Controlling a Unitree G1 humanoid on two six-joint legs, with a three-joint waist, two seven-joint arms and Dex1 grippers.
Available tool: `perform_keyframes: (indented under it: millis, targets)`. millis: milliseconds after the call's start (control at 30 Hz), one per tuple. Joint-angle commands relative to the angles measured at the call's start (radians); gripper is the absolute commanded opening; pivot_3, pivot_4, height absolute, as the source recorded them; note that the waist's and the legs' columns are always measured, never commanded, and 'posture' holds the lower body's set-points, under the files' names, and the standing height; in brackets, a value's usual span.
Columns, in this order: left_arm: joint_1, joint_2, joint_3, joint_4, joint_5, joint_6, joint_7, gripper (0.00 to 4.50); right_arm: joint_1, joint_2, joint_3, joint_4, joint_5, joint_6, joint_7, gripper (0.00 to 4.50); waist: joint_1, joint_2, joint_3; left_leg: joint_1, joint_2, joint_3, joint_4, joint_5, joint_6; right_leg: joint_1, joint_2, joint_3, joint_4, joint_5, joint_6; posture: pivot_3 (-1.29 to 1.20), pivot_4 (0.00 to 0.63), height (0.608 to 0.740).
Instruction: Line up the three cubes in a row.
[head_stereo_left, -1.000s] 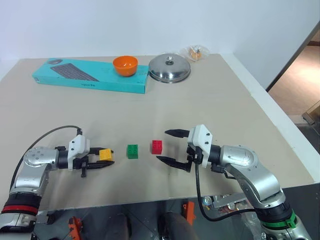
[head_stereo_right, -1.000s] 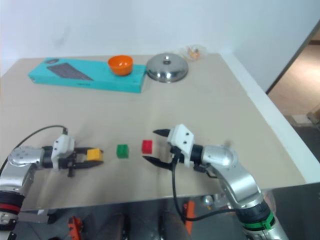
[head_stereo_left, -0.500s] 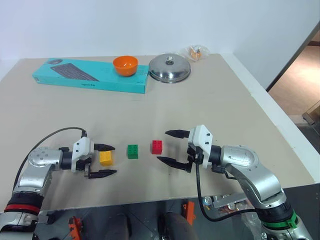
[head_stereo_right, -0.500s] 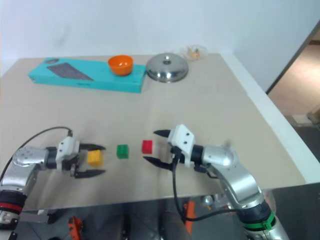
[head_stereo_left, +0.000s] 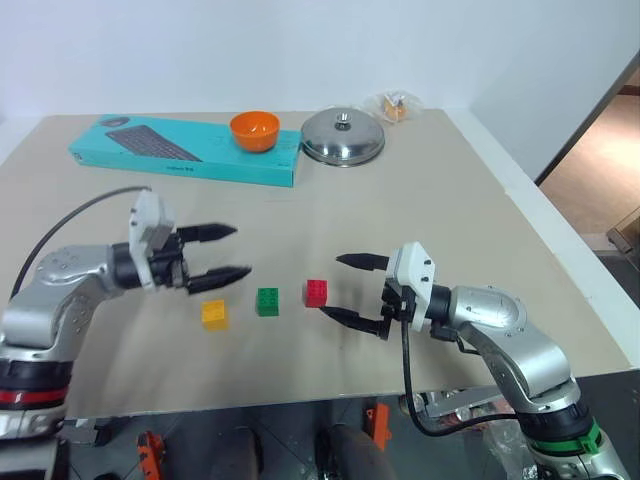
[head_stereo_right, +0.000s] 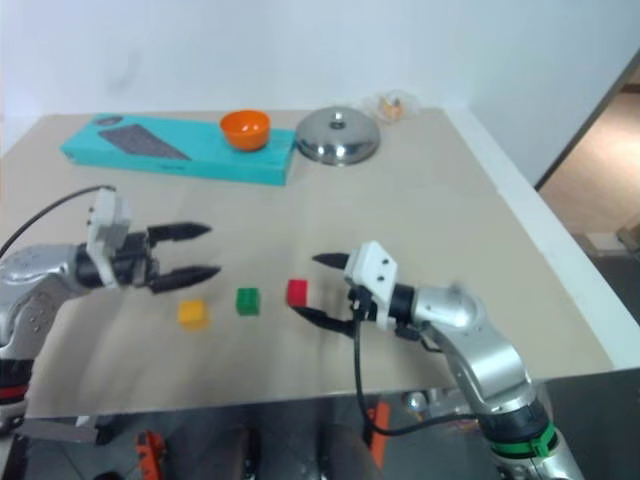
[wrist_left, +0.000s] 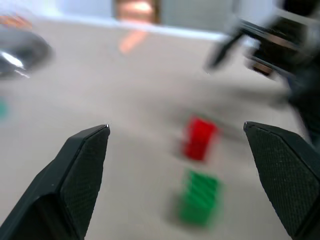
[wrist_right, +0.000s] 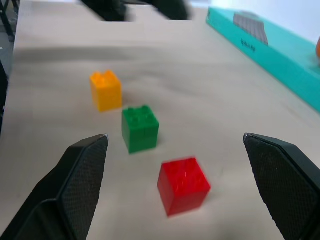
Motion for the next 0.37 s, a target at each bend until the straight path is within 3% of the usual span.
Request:
perform_keyframes:
  millis: [33, 367]
  targets:
    - [-0.041, -0.07, -0.022, 0.123, 0.147, -0.13, 0.152, 4.44, -0.056, 0.016, -0.042, 0.074, -0.011, -0.044, -0.01, 4.5, -0.001, 0.0, 0.0, 0.001, 0.0, 0.0, 0.0, 0.0, 0.0, 0.001, 0.0, 0.0, 0.0, 0.0, 0.0, 0.0, 0.15, 0.74]
    - [-0.043, -0.158, -0.051, 0.236, 0.271, -0.267, 0.239, 4.44, -0.183, 0.098, -0.094, 0.321, -0.015, -0.052, -0.068, 4.5, -0.001, 0.0, 0.0, -0.002, 0.0, 0.001, -0.001, 0.0, 0.0, -0.002, 0.0, 0.002, 0.0, 0.0, 0.0, 0.0, 0.15, 0.74]
